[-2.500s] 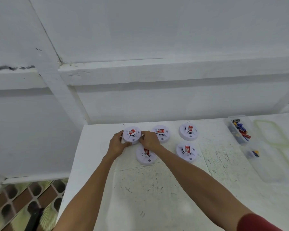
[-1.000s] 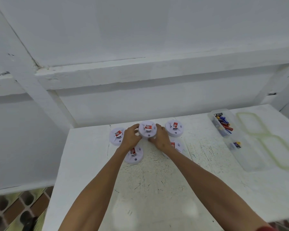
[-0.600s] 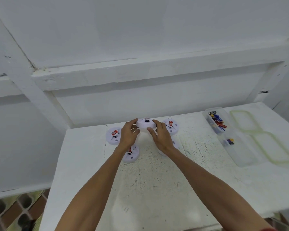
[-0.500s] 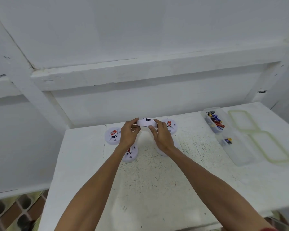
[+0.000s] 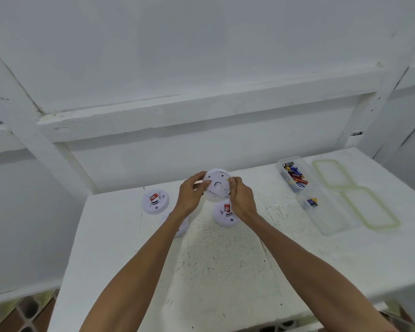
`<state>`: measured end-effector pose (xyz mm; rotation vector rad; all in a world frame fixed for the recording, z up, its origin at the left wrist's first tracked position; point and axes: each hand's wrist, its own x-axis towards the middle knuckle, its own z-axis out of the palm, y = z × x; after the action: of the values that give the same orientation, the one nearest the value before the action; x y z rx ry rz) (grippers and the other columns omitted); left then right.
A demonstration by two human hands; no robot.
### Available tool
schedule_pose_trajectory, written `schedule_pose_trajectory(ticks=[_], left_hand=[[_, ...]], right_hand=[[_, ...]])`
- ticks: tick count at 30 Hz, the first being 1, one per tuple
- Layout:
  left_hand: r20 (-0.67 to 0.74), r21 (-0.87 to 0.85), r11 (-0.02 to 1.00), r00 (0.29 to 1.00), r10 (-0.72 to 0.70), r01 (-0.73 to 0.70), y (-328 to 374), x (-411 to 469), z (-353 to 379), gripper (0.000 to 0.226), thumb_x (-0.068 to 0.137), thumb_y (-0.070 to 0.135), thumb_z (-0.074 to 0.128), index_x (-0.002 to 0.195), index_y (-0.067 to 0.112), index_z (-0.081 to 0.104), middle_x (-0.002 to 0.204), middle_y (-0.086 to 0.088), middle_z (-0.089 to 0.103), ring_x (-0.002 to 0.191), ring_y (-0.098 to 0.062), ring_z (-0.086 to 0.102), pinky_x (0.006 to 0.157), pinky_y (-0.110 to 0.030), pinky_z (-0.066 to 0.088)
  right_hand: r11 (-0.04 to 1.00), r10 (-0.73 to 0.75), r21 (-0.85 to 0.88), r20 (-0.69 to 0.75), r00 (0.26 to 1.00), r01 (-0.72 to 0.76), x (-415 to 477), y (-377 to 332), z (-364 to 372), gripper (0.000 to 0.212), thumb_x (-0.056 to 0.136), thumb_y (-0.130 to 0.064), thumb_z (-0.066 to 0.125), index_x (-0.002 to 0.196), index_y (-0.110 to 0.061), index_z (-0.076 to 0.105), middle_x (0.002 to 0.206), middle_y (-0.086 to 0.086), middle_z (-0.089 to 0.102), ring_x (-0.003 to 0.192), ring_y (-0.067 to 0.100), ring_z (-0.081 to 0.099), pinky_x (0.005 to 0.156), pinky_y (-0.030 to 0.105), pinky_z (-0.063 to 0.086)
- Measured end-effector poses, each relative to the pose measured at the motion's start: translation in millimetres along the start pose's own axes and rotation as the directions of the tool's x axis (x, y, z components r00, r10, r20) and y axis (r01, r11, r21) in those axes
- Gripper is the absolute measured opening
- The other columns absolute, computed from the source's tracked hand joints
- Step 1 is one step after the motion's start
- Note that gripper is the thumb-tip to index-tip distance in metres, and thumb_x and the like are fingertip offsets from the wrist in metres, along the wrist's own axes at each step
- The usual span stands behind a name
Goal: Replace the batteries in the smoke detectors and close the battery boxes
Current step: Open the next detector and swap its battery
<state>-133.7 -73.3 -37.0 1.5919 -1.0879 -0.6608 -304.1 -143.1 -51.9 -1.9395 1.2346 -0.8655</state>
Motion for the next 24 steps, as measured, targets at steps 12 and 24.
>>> schedule_pose_trajectory(ticks=[12, 24], left_hand=[[0.23, -0.185, 0.974, 0.969, -0.087, 0.132, 33, -6, 57, 0.057, 0.102, 0.009, 0.059, 0.153, 0.029, 0.045, 0.149, -0.002, 0.052, 0.128, -0.027, 0.057, 0.081, -0.033, 0.064], [0.151, -0.476, 0.84, 0.965, -0.215, 0.261, 32, -31, 128, 0.029, 0.107, 0.018, 0.056, 0.135, 0.019, 0.058, 0.131, -0.009, 0.07, 0.116, -0.024, 0.07, 0.086, -0.033, 0.062]], right_hand=[[0.997, 0.072, 0.025, -0.018, 0.997, -0.072, -7, 26, -47, 0.035, 0.105, -0.046, 0.025, 0.126, -0.022, 0.041, 0.082, 0.01, 0.069, 0.069, 0.019, 0.067, 0.059, 0.04, 0.058], [0.992, 0.083, -0.092, -0.001, 0.997, -0.083, -9, 44, -95, 0.01, 0.104, -0.024, 0.036, 0.113, -0.024, 0.042, 0.073, 0.007, 0.06, 0.064, 0.021, 0.058, 0.05, 0.033, 0.044]])
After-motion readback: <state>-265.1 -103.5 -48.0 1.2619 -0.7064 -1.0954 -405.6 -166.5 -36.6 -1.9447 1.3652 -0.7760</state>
